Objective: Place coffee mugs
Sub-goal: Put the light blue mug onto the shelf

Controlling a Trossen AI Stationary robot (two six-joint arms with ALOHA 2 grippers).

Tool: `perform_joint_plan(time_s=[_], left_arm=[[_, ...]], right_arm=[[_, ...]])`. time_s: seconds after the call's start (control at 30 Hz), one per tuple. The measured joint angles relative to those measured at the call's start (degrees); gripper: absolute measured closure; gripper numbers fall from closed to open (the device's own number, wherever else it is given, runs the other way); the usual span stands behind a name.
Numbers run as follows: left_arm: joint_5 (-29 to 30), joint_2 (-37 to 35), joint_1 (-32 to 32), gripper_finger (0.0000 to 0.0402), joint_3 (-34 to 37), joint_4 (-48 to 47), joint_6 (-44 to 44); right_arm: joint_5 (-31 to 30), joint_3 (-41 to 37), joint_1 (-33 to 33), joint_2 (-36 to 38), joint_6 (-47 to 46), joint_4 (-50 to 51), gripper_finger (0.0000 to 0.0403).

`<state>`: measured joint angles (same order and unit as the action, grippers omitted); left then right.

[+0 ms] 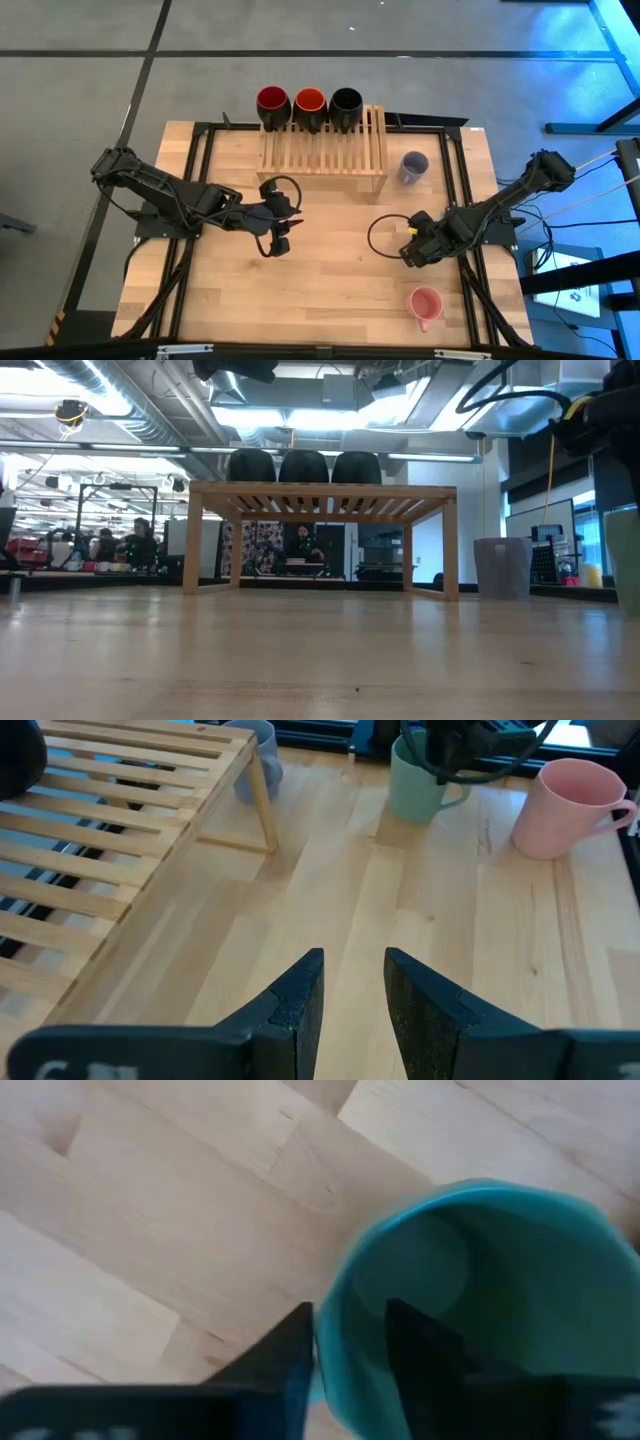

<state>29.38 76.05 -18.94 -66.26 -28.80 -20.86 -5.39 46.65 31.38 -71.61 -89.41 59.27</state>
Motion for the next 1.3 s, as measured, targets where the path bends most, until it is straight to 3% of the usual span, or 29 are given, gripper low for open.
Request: perform_joint_plan(time_s=[0.2,0.53,0.77,1.0,1.3], left_arm=[[0.0,0.0,0.2,0.0299,0.0,0.0,0.0],[-0.3,-0.4,-0.1,0.0299,0.0,-0.1,0.5],[-1.0,-5.4,-2.2,0.0299,-0.1,-0.8,0.5],[-0.4,-10.5,-2.9,0.0299,-0.1,-2.3,0.0],[0.0,-10.5,-2.9,0.0299,-0.1,-2.5,0.0]], right_arm=[[0.4,0.0,0.1,-1.7,3.6,-1.8,0.0386],[-0.5,5.3,0.1,-1.7,12.5,0.7,0.0394],[-8.7,19.1,-1.2,-1.7,26.2,3.2,0.0397],[-18.1,34.8,-7.2,-3.0,46.4,4.1,0.0398],[-16.0,58.8,-21.2,-16.3,70.4,14.3,0.04]])
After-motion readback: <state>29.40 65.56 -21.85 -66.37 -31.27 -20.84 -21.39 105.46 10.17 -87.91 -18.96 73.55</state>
